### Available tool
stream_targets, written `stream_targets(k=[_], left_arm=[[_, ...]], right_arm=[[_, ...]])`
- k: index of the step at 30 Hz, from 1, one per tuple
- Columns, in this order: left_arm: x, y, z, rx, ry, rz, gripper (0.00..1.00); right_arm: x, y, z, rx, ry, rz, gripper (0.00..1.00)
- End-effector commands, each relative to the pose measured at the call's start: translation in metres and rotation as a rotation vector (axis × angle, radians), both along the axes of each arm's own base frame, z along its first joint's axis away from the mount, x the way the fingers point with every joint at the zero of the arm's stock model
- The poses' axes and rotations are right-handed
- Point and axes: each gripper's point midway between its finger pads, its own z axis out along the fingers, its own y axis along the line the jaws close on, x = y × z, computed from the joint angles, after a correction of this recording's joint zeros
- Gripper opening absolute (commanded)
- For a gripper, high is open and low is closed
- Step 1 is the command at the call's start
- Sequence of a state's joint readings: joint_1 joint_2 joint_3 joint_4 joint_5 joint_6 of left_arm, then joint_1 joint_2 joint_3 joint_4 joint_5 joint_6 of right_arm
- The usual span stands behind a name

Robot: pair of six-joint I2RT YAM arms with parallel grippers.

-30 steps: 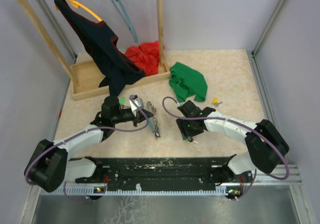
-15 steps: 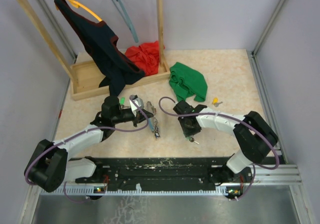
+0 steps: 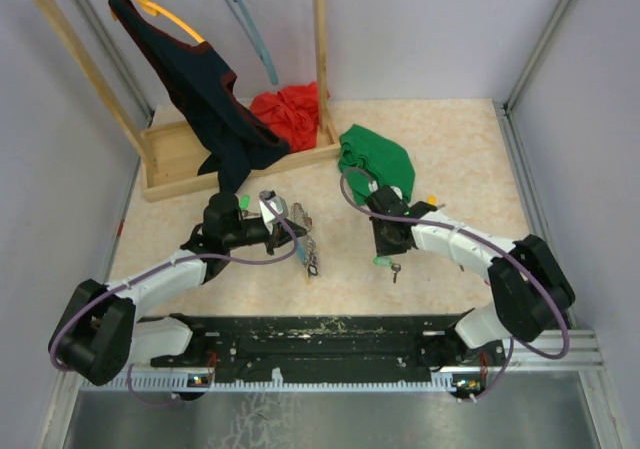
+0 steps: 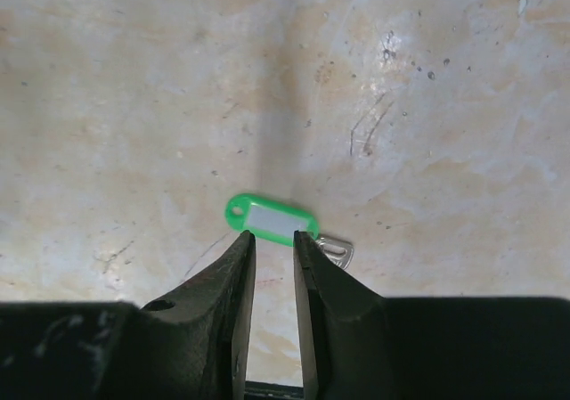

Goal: Put the keys on the keyring

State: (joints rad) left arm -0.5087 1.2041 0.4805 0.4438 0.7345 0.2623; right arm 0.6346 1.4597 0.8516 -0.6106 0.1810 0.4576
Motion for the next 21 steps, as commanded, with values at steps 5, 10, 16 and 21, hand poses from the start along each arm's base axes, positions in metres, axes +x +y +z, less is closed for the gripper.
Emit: stream_targets(k=[5,10,16,21], left_arm=[[0.005,-0.005,0.030,-0.044,-0.082,-0.021,0.01],[0.005,-0.006,0.030,-0.045,-0.079,-0.023,0.01],[0.004,-0.006,0.029,-0.044,-0.076,-0.029,0.01],[0.004,-0.007,0.029,-0.043,-0.073,-0.034,0.01]], right_arm=[[0.005,-0.002,0.019,0.002,-0.057,0.044,0.34],[0.004,-0.005,0.015,-0.029,-0.032,0.064,0.34],[-0.003,-0.005,0.005,-0.063,0.015,0.103,0.30],[-0.002,-0.007,-0.001,-0.098,0.027,0.110,0.26]])
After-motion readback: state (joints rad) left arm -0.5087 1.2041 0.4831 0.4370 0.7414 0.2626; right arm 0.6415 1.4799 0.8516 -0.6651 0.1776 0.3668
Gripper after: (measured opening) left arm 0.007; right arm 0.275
